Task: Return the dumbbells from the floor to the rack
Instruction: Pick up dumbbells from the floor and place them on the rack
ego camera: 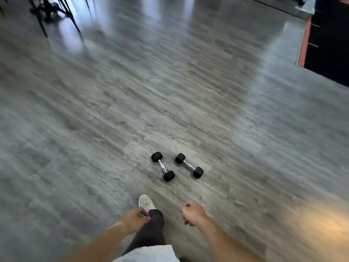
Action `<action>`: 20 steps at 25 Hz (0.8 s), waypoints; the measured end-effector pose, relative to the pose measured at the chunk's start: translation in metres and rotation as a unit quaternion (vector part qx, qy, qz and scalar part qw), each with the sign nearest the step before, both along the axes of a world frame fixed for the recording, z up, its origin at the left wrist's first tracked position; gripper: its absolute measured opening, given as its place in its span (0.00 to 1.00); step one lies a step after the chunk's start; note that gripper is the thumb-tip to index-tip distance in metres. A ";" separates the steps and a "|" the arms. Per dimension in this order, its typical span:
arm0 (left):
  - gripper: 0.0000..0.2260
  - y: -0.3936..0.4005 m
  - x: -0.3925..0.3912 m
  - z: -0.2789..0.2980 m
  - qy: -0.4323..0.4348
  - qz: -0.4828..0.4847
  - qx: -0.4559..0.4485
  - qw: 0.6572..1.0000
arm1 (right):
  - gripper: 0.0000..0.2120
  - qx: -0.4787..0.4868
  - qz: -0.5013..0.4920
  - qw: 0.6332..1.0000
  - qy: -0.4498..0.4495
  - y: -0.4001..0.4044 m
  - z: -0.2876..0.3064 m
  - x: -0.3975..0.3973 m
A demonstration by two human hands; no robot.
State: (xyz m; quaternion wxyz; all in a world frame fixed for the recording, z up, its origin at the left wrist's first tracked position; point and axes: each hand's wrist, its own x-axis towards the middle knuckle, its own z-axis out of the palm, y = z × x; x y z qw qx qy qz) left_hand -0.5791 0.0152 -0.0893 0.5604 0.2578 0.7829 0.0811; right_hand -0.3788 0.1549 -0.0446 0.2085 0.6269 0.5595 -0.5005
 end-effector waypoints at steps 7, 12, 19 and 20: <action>0.06 0.121 -0.035 -0.036 -0.033 0.095 0.000 0.995 | 0.07 -0.023 0.027 0.999 -0.027 0.116 -0.061 -0.087; 0.12 0.170 -0.024 -0.125 -0.070 0.160 -0.042 0.984 | 0.08 -0.056 0.038 0.997 -0.042 0.182 -0.169 -0.129; 0.07 0.237 0.003 -0.350 -0.104 0.233 -0.093 0.962 | 0.09 -0.108 -0.037 0.993 -0.029 0.259 -0.431 -0.180; 0.08 0.244 0.004 -0.384 -0.107 0.248 -0.093 0.958 | 0.10 -0.100 -0.052 0.993 -0.029 0.267 -0.468 -0.187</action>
